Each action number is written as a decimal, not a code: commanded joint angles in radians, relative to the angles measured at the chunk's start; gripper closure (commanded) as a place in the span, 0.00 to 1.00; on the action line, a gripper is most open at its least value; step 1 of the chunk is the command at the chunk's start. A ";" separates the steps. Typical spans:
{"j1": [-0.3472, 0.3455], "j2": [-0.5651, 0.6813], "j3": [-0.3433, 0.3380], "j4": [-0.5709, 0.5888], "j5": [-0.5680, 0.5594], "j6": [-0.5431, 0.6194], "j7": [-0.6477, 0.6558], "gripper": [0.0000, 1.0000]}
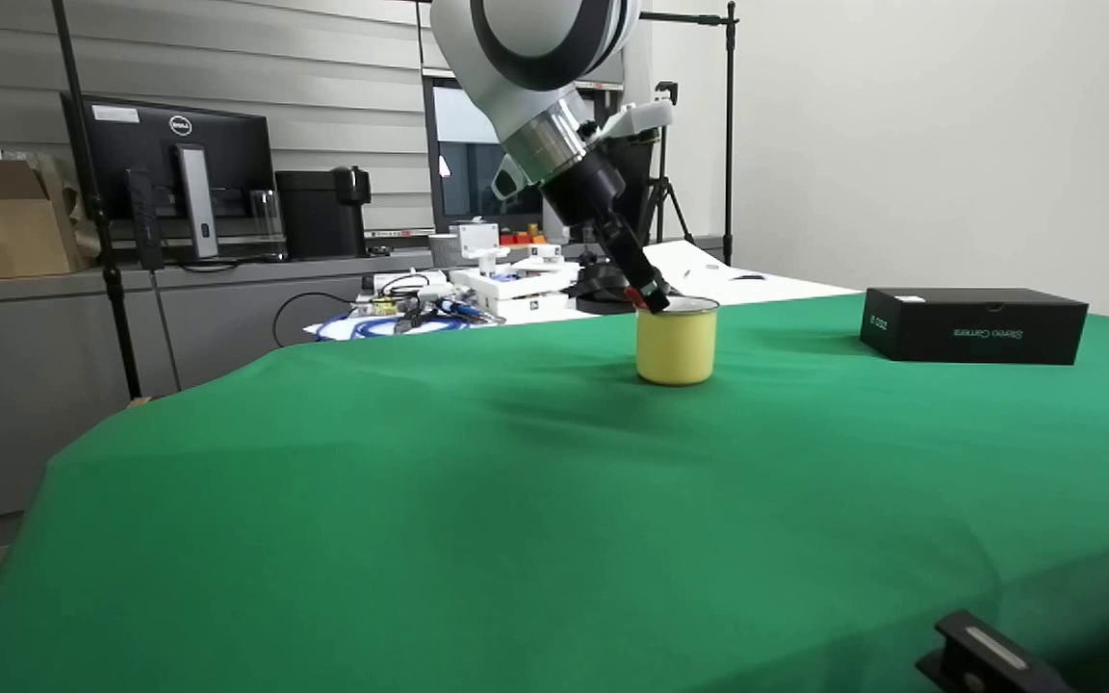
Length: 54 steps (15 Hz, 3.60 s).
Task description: Take the marker out of the cup and put it on the table
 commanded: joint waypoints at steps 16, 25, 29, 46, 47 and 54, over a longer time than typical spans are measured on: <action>0.001 -0.062 0.007 0.070 0.027 -0.096 -0.008 0.94; 0.055 -0.123 0.034 0.054 -0.016 -0.147 -0.017 0.94; 0.099 -0.127 0.058 0.024 -0.099 -0.119 -0.043 0.94; 0.117 -0.074 0.122 -0.182 -0.308 0.270 -0.042 0.94; 0.114 -0.068 0.123 -0.186 -0.303 0.281 -0.046 0.94; 0.069 -0.036 0.137 -0.185 -0.219 0.323 -0.093 0.94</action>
